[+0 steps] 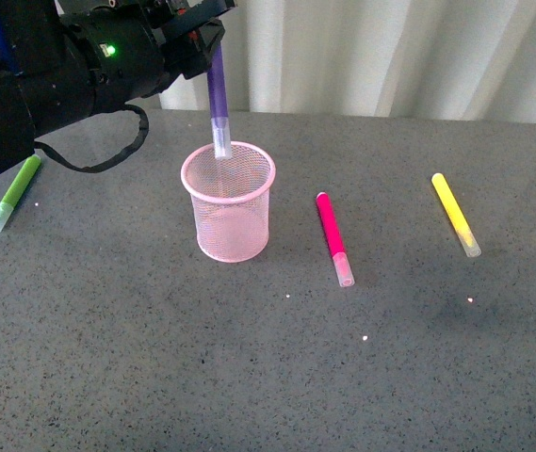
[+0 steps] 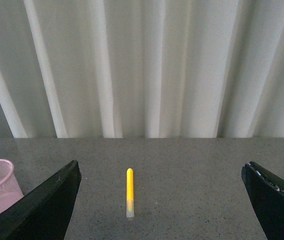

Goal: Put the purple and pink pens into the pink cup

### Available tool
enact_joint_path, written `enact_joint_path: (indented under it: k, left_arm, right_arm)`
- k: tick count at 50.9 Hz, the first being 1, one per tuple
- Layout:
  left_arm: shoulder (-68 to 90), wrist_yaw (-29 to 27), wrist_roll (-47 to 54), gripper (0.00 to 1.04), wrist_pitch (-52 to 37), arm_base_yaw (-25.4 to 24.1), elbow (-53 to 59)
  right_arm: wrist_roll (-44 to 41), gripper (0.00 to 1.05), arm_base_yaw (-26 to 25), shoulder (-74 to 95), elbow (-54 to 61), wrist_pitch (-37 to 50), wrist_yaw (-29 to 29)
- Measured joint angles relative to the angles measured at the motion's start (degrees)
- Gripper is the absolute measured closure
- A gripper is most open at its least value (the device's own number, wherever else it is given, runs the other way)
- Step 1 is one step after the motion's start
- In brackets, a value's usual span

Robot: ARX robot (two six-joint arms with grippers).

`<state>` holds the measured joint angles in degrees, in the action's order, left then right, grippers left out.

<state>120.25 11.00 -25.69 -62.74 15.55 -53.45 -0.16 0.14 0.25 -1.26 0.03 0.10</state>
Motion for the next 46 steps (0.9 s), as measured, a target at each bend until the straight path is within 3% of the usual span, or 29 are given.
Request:
enact_joint_path:
  k: [37,46]
  left_arm:
    - [3.74,-3.15,0.11,0.92,-1.81,1.01,-0.48]
    - [3.43,-2.12,-0.55,0.52,0.31,0.79,-0.48]
  right_arm:
    - [0.0,0.07,0.0,0.0,0.0,0.0,0.0]
    - [0.0,0.07,0.0,0.0,0.0,0.0,0.0]
